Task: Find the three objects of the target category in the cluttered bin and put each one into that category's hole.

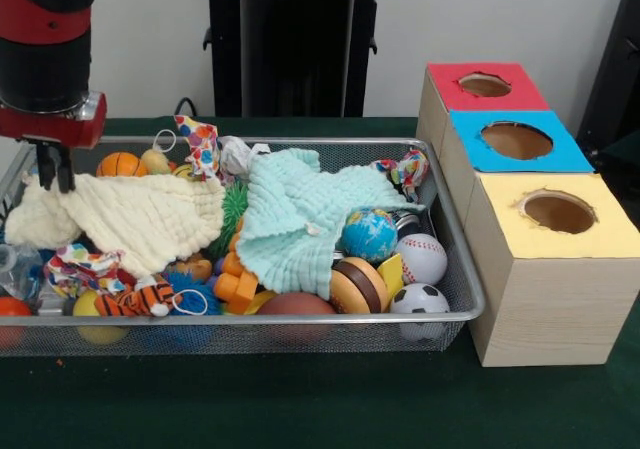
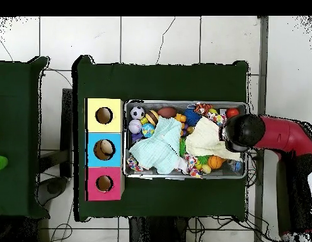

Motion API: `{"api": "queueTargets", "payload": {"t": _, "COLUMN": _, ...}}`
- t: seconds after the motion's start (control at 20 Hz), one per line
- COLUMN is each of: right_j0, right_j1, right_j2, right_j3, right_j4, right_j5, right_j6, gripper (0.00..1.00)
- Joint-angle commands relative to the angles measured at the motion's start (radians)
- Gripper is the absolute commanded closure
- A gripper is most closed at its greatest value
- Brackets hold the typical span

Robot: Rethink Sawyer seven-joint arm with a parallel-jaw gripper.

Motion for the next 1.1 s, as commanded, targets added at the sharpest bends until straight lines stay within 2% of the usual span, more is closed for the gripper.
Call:
{"api": "queueTargets", "payload": {"t": 0.05, "right_j0": 0.019, "right_j1": -0.054, "right_j2": 0.054, "right_j3": 0.069, "right_j4": 0.069, "right_j5": 0.281, "right_j6": -0.207, "gripper": 1.00}}
{"api": "queueTargets", "payload": {"t": 0.15, "right_j0": 0.026, "right_j1": -0.064, "right_j2": 0.048, "right_j3": 0.090, "right_j4": 0.132, "right_j5": 0.410, "right_j6": -0.161, "gripper": 1.00}}
{"api": "queueTargets", "payload": {"t": 0.2, "right_j0": 0.025, "right_j1": -0.070, "right_j2": 0.054, "right_j3": 0.111, "right_j4": 0.165, "right_j5": 0.443, "right_j6": -0.138, "gripper": 1.00}}
{"api": "queueTargets", "payload": {"t": 0.35, "right_j0": 0.029, "right_j1": -0.088, "right_j2": 0.076, "right_j3": 0.153, "right_j4": 0.248, "right_j5": 0.467, "right_j6": -0.075, "gripper": 1.00}}
{"api": "queueTargets", "payload": {"t": 0.4, "right_j0": 0.032, "right_j1": -0.093, "right_j2": 0.084, "right_j3": 0.172, "right_j4": 0.280, "right_j5": 0.456, "right_j6": -0.046, "gripper": 1.00}}
{"api": "queueTargets", "payload": {"t": 0.7, "right_j0": 0.057, "right_j1": -0.108, "right_j2": 0.119, "right_j3": 0.284, "right_j4": 0.437, "right_j5": 0.182, "right_j6": 0.103, "gripper": 1.00}}
{"api": "queueTargets", "payload": {"t": 0.85, "right_j0": 0.094, "right_j1": -0.125, "right_j2": 0.101, "right_j3": 0.312, "right_j4": 0.492, "right_j5": 0.135, "right_j6": 0.154, "gripper": 1.00}}
{"api": "queueTargets", "payload": {"t": 1.1, "right_j0": 0.143, "right_j1": -0.153, "right_j2": 0.062, "right_j3": 0.339, "right_j4": 0.540, "right_j5": 0.088, "right_j6": 0.174, "gripper": 1.00}}
